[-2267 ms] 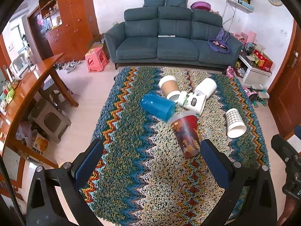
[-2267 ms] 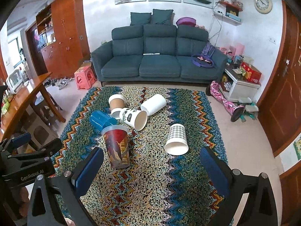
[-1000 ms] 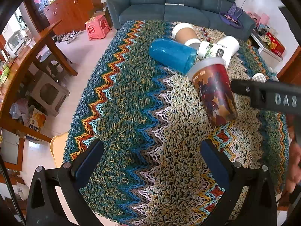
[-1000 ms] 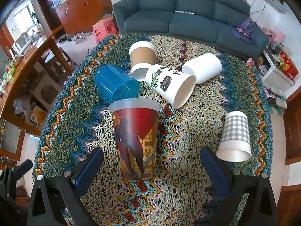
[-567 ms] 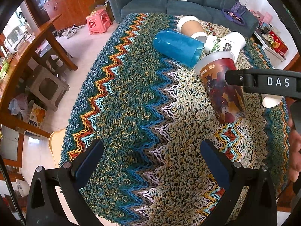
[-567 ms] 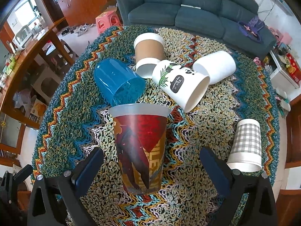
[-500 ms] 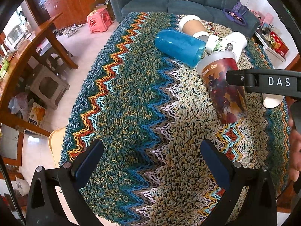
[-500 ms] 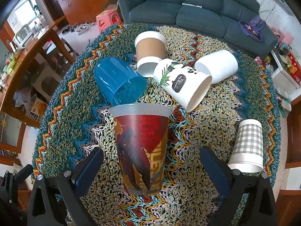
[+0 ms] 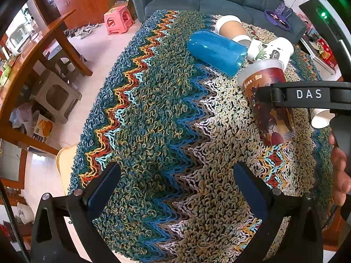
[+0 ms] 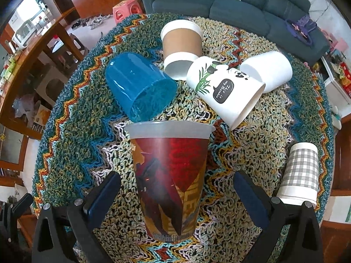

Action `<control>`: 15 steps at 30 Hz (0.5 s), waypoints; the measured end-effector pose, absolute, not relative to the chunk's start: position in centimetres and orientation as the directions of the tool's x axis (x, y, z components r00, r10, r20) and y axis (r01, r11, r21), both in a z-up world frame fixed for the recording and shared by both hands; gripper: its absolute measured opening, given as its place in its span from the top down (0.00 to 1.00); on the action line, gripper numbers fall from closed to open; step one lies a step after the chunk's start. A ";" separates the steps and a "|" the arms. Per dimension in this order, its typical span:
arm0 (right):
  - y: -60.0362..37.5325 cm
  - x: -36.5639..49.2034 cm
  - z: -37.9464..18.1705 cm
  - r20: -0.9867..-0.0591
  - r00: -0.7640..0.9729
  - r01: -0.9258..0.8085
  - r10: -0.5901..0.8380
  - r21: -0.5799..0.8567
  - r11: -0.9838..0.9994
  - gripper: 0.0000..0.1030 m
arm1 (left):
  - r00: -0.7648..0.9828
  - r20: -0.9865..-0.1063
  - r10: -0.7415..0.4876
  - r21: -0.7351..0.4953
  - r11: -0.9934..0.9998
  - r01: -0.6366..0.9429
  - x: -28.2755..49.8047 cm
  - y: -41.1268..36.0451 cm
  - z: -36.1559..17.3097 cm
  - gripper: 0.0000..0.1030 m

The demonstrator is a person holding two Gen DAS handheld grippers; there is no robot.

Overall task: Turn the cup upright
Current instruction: 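Move the right tool down toward the red printed plastic cup, then close the right tool around the red printed cup's body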

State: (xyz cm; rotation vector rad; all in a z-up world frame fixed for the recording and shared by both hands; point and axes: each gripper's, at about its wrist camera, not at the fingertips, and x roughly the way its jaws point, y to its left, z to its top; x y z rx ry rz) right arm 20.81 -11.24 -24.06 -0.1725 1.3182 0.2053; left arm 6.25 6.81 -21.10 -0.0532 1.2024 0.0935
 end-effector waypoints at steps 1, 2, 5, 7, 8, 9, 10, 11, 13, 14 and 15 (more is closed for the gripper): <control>-11.3 21.0 -24.3 -0.971 0.233 -0.244 0.050 -0.009 0.970 0.01 | 0.356 -0.933 0.044 0.008 0.995 -0.102 6.3 6.9 -21.1 0.01; -11.3 21.0 -24.4 -0.972 0.229 -0.241 0.048 -0.009 0.970 0.02 | 0.355 -0.934 0.045 0.008 0.995 -0.103 6.3 6.9 -21.2 0.01; -11.5 21.4 -25.1 -0.978 0.203 -0.235 0.049 0.000 0.972 0.15 | 0.353 -0.934 0.045 0.009 0.995 -0.102 6.3 6.9 -21.2 0.01; -11.6 21.8 -25.8 -0.984 0.167 -0.225 0.067 0.028 0.974 0.20 | 0.354 -0.934 0.045 0.010 0.995 -0.101 6.3 6.8 -21.2 0.01; -11.6 21.8 -26.0 -0.985 0.158 -0.222 0.070 0.033 0.974 0.20 | 0.354 -0.934 0.045 0.011 0.995 -0.099 6.3 6.8 -21.2 0.01; -11.6 21.9 -26.2 -0.986 0.151 -0.220 0.070 0.035 0.975 0.20 | 0.354 -0.934 0.045 0.011 0.995 -0.098 6.3 6.8 -21.3 0.01; -11.5 22.0 -26.4 -0.987 0.145 -0.220 0.068 0.034 0.975 0.21 | 0.353 -0.934 0.046 0.012 0.995 -0.097 6.3 6.7 -21.3 0.01; -11.4 22.0 -26.6 -0.988 0.141 -0.220 0.069 0.037 0.975 0.25 | 0.353 -0.935 0.046 0.013 0.995 -0.097 6.3 6.8 -21.3 0.01; -11.3 22.2 -27.1 -0.989 0.125 -0.220 0.081 0.052 0.974 0.29 | 0.349 -0.936 0.047 0.013 0.995 -0.100 6.3 6.8 -21.4 0.01; -11.3 22.2 -27.0 -0.988 0.130 -0.217 0.087 0.057 0.975 0.29 | 0.347 -0.937 0.048 0.013 0.995 -0.102 6.4 6.8 -21.4 0.01; -11.3 22.1 -27.0 -0.987 0.130 -0.216 0.090 0.060 0.975 0.29 | 0.345 -0.938 0.049 0.013 0.995 -0.104 6.4 6.8 -21.4 0.01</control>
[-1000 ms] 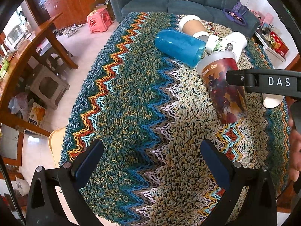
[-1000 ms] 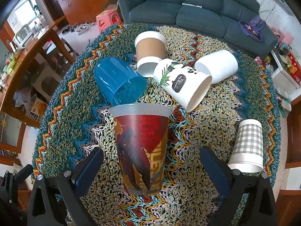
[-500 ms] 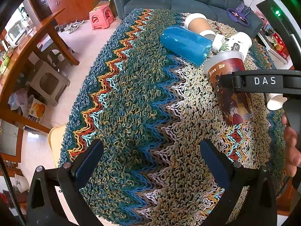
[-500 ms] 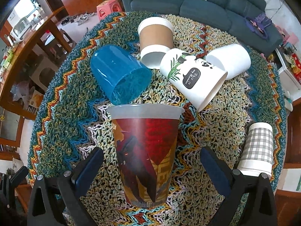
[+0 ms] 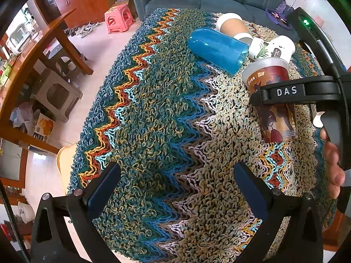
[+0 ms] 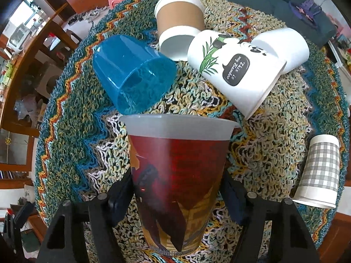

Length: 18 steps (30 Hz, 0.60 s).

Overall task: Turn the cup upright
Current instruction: 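Close the right tool around the red printed cup's body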

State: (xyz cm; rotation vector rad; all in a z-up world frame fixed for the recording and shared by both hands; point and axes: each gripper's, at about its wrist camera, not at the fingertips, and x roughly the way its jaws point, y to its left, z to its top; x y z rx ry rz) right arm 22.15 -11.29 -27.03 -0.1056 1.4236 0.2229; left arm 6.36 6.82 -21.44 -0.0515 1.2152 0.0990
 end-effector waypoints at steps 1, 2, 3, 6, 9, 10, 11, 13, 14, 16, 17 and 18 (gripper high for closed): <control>-11.4 22.1 -27.0 -0.987 0.131 -0.214 0.094 0.064 0.975 0.30 | 0.343 -0.938 0.049 0.013 0.994 -0.105 6.3 6.8 -21.4 0.01; -11.5 22.0 -27.0 -0.986 0.133 -0.211 0.097 0.068 0.975 0.30 | 0.341 -0.939 0.049 0.013 0.994 -0.108 6.3 6.9 -21.5 0.01; -11.7 22.0 -26.8 -0.986 0.133 -0.208 0.099 0.070 0.976 0.30 | 0.339 -0.939 0.049 0.012 0.994 -0.110 6.3 6.9 -21.5 0.01; -12.3 21.7 -26.4 -0.985 0.141 -0.201 0.097 0.068 0.977 0.30 | 0.339 -0.939 0.047 0.009 0.994 -0.113 6.3 6.9 -21.4 0.01; -13.0 21.4 -25.7 -0.984 0.156 -0.196 0.091 0.059 0.979 0.30 | 0.341 -0.939 0.046 0.010 0.994 -0.107 6.3 6.8 -21.4 0.01; -13.1 21.2 -25.5 -0.983 0.158 -0.196 0.092 0.060 0.979 0.30 | 0.342 -0.939 0.046 0.010 0.994 -0.105 6.2 6.7 -21.3 0.01; -13.2 21.1 -25.3 -0.983 0.161 -0.196 0.093 0.061 0.979 0.30 | 0.343 -0.938 0.045 0.010 0.995 -0.102 6.2 6.7 -21.2 0.01; -13.4 20.9 -24.7 -0.981 0.171 -0.195 0.093 0.058 0.979 0.30 | 0.345 -0.937 0.044 0.010 0.995 -0.098 6.1 6.5 -21.1 0.01; -13.5 21.0 -24.5 -0.980 0.175 -0.195 0.092 0.057 0.979 0.30 | 0.347 -0.937 0.043 0.010 0.995 -0.096 6.0 6.5 -21.0 0.01; -13.8 20.7 -23.9 -0.978 0.183 -0.196 0.096 0.060 0.979 0.30 | 0.351 -0.935 0.044 0.012 0.995 -0.095 5.9 6.4 -20.9 0.01; -13.8 20.7 -23.7 -0.978 0.186 -0.196 0.096 0.059 0.979 0.30 | 0.352 -0.935 0.045 0.012 0.995 -0.094 5.9 6.3 -20.8 0.01; -13.8 20.6 -23.5 -0.977 0.191 -0.197 0.094 0.056 0.979 0.30 | 0.354 -0.934 0.046 0.013 0.996 -0.094 5.8 6.3 -20.7 0.01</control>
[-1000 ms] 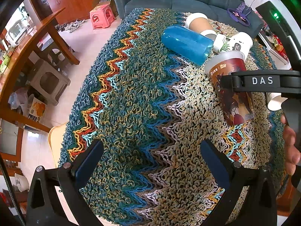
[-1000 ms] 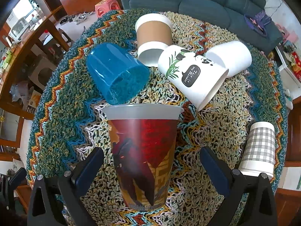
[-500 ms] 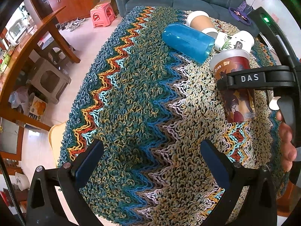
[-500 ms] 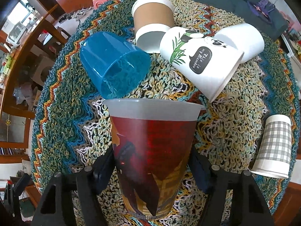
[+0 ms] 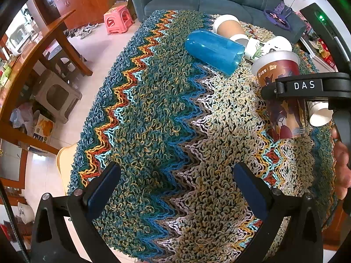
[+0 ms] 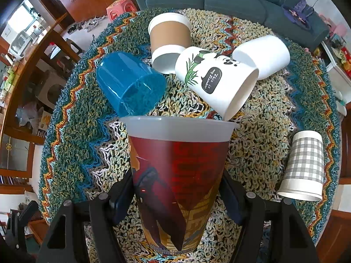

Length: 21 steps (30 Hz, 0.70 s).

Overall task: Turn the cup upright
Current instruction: 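Close the right tool around the red printed cup's body, then lift the red cup with the right tool toward the left tool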

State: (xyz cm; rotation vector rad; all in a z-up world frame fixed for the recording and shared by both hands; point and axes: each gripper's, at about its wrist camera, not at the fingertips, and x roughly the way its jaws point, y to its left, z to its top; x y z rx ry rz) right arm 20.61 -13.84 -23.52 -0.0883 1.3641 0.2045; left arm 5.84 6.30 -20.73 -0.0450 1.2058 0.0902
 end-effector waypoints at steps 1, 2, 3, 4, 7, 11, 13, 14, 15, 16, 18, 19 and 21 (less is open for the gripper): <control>-13.9 20.5 -23.3 -0.977 0.194 -0.198 0.091 0.051 0.979 0.30 | 0.355 -0.934 0.047 0.014 0.996 -0.093 5.8 6.3 -20.7 0.01; -14.0 20.3 -23.2 -0.977 0.195 -0.200 0.087 0.047 0.979 0.30 | 0.356 -0.933 0.048 0.015 0.996 -0.093 5.7 6.2 -20.6 0.01; -14.1 20.3 -23.1 -0.977 0.194 -0.201 0.083 0.044 0.979 0.30 | 0.357 -0.933 0.048 0.016 0.996 -0.093 5.7 6.2 -20.6 0.01; -14.2 20.2 -23.1 -0.978 0.192 -0.200 0.082 0.042 0.979 0.30 | 0.358 -0.932 0.049 0.016 0.996 -0.093 5.6 6.2 -20.5 0.01; -14.6 19.8 -23.1 -0.980 0.179 -0.184 0.092 0.058 0.981 0.30 | 0.363 -0.930 0.049 0.017 0.996 -0.091 5.4 6.1 -20.2 0.01; -15.7 18.4 -23.3 -0.983 0.140 -0.134 0.116 0.098 0.986 0.30 | 0.376 -0.925 0.049 0.014 0.995 -0.096 5.1 6.2 -19.6 0.01; -16.2 17.4 -23.4 -0.985 0.120 -0.104 0.127 0.115 0.988 0.30 | 0.380 -0.924 0.048 0.011 0.995 -0.099 5.1 6.3 -19.4 0.01; -16.5 16.9 -23.5 -0.985 0.111 -0.090 0.135 0.125 0.988 0.30 | 0.381 -0.923 0.047 0.010 0.995 -0.098 5.0 6.2 -19.4 0.01; -16.9 16.1 -23.5 -0.984 0.100 -0.070 0.145 0.139 0.988 0.30 | 0.381 -0.923 0.045 0.010 0.996 -0.094 4.9 6.1 -19.3 0.01; -17.1 15.6 -23.6 -0.985 0.096 -0.056 0.146 0.141 0.988 0.30 | 0.380 -0.924 0.044 0.010 0.996 -0.090 4.9 5.9 -19.3 0.01; -17.5 14.4 -23.8 -0.985 0.084 -0.024 0.149 0.148 0.989 0.30 | 0.378 -0.925 0.037 0.010 0.997 -0.072 4.6 5.4 -19.4 0.01; -17.7 14.0 -24.0 -0.985 0.076 -0.009 0.155 0.154 0.988 0.30 | 0.377 -0.925 0.035 0.012 0.998 -0.065 4.5 5.2 -19.4 0.01; -18.1 12.9 -24.5 -0.984 0.055 0.021 0.171 0.172 0.985 0.30 | 0.380 -0.924 0.037 0.017 0.998 -0.056 4.2 4.9 -19.4 0.01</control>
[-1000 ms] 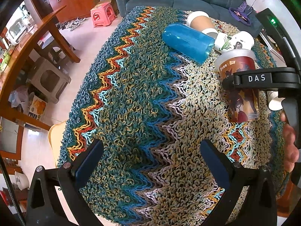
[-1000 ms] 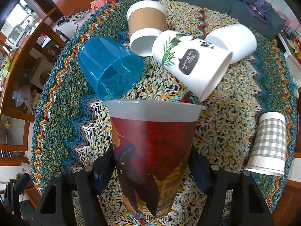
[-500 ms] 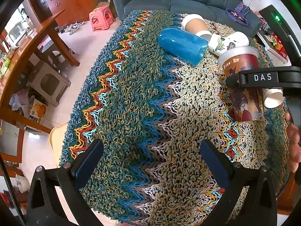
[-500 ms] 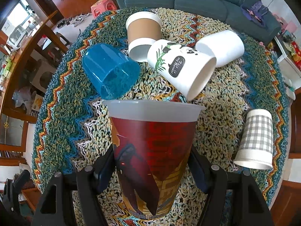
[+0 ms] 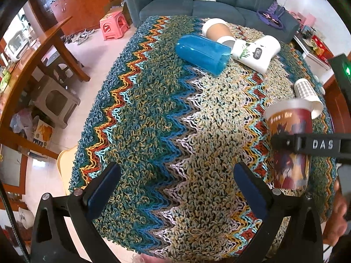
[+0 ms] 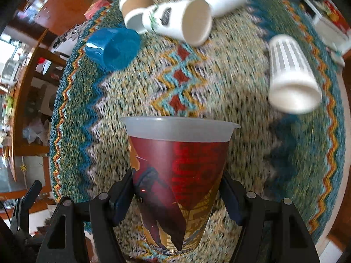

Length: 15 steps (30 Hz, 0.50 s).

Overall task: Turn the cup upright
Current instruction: 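Lift the red cup with the right tool toward the left tool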

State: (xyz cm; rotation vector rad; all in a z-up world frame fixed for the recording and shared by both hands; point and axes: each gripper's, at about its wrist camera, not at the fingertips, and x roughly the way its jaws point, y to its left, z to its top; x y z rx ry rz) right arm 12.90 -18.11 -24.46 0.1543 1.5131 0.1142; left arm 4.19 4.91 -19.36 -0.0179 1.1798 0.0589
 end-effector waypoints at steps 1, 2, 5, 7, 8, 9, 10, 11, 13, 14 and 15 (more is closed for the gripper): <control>-18.2 12.4 -24.6 -0.983 0.050 0.028 0.177 0.179 0.983 0.30 | 0.381 -0.924 0.039 0.019 0.998 -0.056 4.1 4.9 -19.3 0.01; -18.3 12.1 -24.6 -0.982 0.049 0.031 0.181 0.183 0.983 0.30 | 0.382 -0.923 0.046 0.025 0.998 -0.059 4.0 4.9 -19.2 0.01; -18.3 10.9 -24.7 -0.981 0.045 0.039 0.191 0.193 0.980 0.30 | 0.378 -0.925 0.051 0.024 0.997 -0.075 3.7 5.4 -19.2 0.01; -18.1 10.5 -24.6 -0.980 0.049 0.036 0.191 0.193 0.981 0.30 | 0.373 -0.926 0.051 0.022 0.996 -0.083 3.5 5.6 -19.3 0.01; -18.1 10.4 -24.7 -0.981 0.052 0.034 0.186 0.188 0.982 0.30 | 0.371 -0.927 0.050 0.020 0.996 -0.084 3.4 5.6 -19.4 0.01; -17.9 10.2 -24.8 -0.982 0.053 0.035 0.182 0.184 0.982 0.30 | 0.368 -0.929 0.049 0.019 0.996 -0.083 3.3 5.6 -19.4 0.01; -17.9 10.1 -24.9 -0.982 0.050 0.038 0.183 0.185 0.982 0.29 | 0.367 -0.929 0.047 0.018 0.997 -0.081 3.2 5.6 -19.5 0.01; -17.7 10.0 -25.1 -0.981 0.042 0.040 0.187 0.189 0.981 0.29 | 0.367 -0.929 0.046 0.018 0.997 -0.079 3.1 5.5 -19.5 0.01; -17.6 9.7 -25.5 -0.983 0.037 0.040 0.180 0.181 0.983 0.29 | 0.371 -0.927 0.048 0.021 0.997 -0.077 2.9 5.5 -19.4 0.01; -17.6 9.5 -25.7 -0.984 0.036 0.040 0.177 0.179 0.983 0.29 | 0.374 -0.926 0.048 0.021 0.997 -0.076 2.8 5.4 -19.3 0.01; -17.6 9.4 -25.8 -0.984 0.032 0.042 0.176 0.178 0.983 0.29 | 0.375 -0.926 0.048 0.020 0.997 -0.076 2.7 5.5 -19.3 0.01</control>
